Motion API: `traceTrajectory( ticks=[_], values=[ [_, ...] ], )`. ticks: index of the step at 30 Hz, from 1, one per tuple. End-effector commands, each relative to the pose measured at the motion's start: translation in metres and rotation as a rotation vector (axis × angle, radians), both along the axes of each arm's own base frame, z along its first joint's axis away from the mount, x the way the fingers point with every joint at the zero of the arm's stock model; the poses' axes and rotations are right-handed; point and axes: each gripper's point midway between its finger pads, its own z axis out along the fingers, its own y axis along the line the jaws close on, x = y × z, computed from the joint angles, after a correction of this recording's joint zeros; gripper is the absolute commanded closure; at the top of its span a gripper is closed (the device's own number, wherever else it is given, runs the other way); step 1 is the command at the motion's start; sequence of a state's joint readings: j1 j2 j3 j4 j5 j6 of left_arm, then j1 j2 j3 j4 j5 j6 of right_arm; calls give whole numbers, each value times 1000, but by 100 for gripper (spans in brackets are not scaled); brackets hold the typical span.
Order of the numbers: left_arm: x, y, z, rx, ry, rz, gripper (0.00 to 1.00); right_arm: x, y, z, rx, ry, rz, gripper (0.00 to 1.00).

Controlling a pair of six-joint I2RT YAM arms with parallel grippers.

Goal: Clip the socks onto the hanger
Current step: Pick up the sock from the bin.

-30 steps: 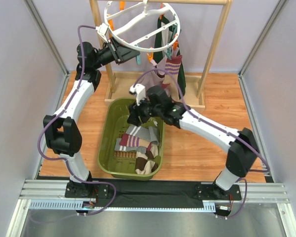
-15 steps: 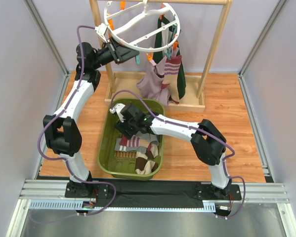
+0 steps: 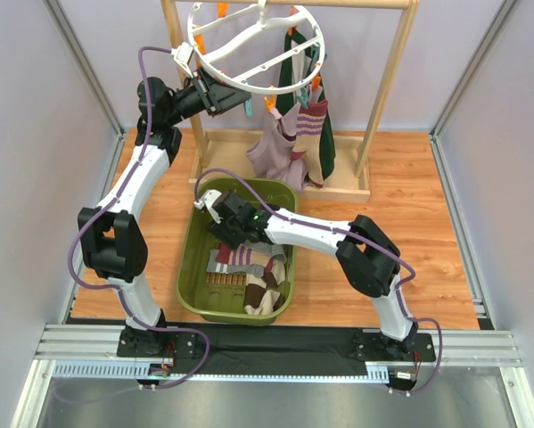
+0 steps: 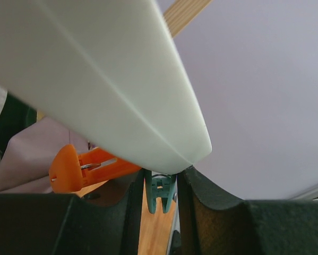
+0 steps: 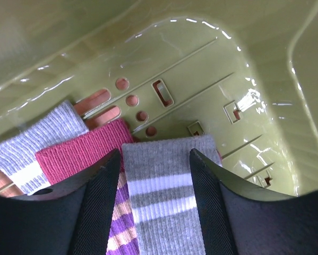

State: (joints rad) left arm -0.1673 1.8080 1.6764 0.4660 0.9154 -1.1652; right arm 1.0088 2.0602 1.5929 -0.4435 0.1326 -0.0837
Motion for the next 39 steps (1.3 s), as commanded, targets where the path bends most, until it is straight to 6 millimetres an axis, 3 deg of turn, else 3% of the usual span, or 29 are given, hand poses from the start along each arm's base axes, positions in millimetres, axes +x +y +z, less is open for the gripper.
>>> traceTrajectory(
  ticks=[1,4,10,15,18,19,21,22,27,28,30,31,33,35,36,38,39],
  values=[
    [1,2,-4,-5,28,-9,100,3,1,4,-13,-17,11,42],
    [1,2,-6,-4,31,-9,100,2,-2,0,-25,-19,4,41],
    [0,3,-5,-8,30,-9,100,11,0,1,-20,-51,-21,54],
    [1,3,-6,-9,34,-7,100,17,-4,5,-12,-84,-49,83],
    [1,2,-7,-13,38,-12,100,15,-9,18,20,-105,-51,100],
    [0,3,-5,-16,33,-12,100,15,-11,40,65,-124,-58,100],
    [-1,2,-5,-21,36,-23,100,8,-16,51,126,-108,-46,100],
    [-3,2,-4,-21,35,-28,100,9,-24,80,200,-109,-63,100],
    [-11,1,4,-37,14,-62,100,-21,-39,157,515,-19,69,100],
    [-13,1,7,-43,6,-71,100,-18,-55,177,580,-29,58,100],
    [-18,1,14,-62,-16,-100,100,-27,-60,206,715,27,101,100],
    [-20,0,17,-71,-21,-111,100,-22,-72,222,760,13,99,100],
    [-24,0,22,-99,-32,-143,100,-26,-74,239,827,42,140,100],
    [-27,0,28,-126,-48,-168,100,-14,-82,257,884,41,137,100],
    [-28,0,29,-138,-80,-184,100,-17,-82,258,918,114,143,100],
    [-30,0,32,-175,-63,-214,100,-10,-87,282,998,98,196,100],
    [-32,0,34,-182,-89,-225,100,-7,-86,282,1016,137,192,100]
  ],
)
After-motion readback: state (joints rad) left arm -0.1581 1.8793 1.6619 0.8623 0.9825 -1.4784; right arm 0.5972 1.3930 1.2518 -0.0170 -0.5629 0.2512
